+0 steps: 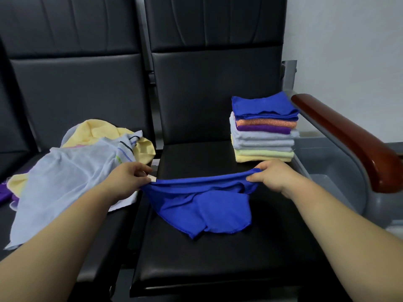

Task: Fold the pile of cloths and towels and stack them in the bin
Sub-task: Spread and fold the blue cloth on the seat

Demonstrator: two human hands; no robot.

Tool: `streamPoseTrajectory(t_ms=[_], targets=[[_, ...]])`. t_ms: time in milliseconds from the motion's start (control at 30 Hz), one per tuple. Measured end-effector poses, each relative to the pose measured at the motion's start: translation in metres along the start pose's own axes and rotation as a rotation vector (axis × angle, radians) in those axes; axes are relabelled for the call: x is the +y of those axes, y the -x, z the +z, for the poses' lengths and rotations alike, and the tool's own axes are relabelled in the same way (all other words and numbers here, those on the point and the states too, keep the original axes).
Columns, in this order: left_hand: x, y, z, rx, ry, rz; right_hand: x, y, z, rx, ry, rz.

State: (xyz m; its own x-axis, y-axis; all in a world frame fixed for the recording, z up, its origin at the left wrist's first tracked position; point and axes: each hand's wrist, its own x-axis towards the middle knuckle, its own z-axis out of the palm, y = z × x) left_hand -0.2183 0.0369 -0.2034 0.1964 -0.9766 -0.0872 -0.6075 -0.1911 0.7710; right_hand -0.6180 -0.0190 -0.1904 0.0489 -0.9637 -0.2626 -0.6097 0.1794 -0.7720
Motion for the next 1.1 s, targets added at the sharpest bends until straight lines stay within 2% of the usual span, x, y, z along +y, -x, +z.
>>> streamPoseTrajectory(t_ms=[100, 167, 233, 367, 500, 633, 833, 900, 967, 1033, 1100], targets=[[0.003, 0.009, -0.003, 0.087, -0.105, 0.009, -0.002, 0.007, 0.007, 0.018, -0.149, 0.050], [0.008, 0.016, -0.004, 0.142, -0.143, 0.003, -0.003, 0.010, 0.012, 0.000, -0.343, 0.125], [0.009, 0.021, -0.005, 0.145, -0.148, -0.009, -0.008, 0.011, 0.014, -0.025, -0.515, 0.175], [0.018, 0.024, -0.025, 0.113, -0.251, 0.001, -0.040, 0.009, 0.007, 0.000, -0.715, 0.139], [0.054, 0.014, -0.054, 0.295, -0.188, 0.052, -0.088, 0.004, -0.007, 0.016, -0.817, 0.007], [0.102, 0.005, -0.088, 0.535, 0.051, 0.143, -0.136, -0.001, -0.029, 0.096, -0.823, -0.164], [0.148, 0.016, -0.121, 0.703, 0.259, 0.270, -0.181, 0.014, -0.061, 0.141, -0.906, -0.401], [0.145, 0.023, -0.120, 0.670, 0.275, 0.279, -0.175, 0.019, -0.063, 0.131, -0.912, -0.418], [0.135, 0.029, -0.116, 0.566, 0.305, 0.267, -0.158, 0.021, -0.060, 0.108, -0.860, -0.394], [0.118, 0.035, -0.110, 0.379, 0.352, 0.256, -0.131, 0.022, -0.052, 0.086, -0.761, -0.345], [0.095, 0.041, -0.101, 0.147, 0.398, 0.215, -0.099, 0.024, -0.044, 0.096, -0.546, -0.289]])
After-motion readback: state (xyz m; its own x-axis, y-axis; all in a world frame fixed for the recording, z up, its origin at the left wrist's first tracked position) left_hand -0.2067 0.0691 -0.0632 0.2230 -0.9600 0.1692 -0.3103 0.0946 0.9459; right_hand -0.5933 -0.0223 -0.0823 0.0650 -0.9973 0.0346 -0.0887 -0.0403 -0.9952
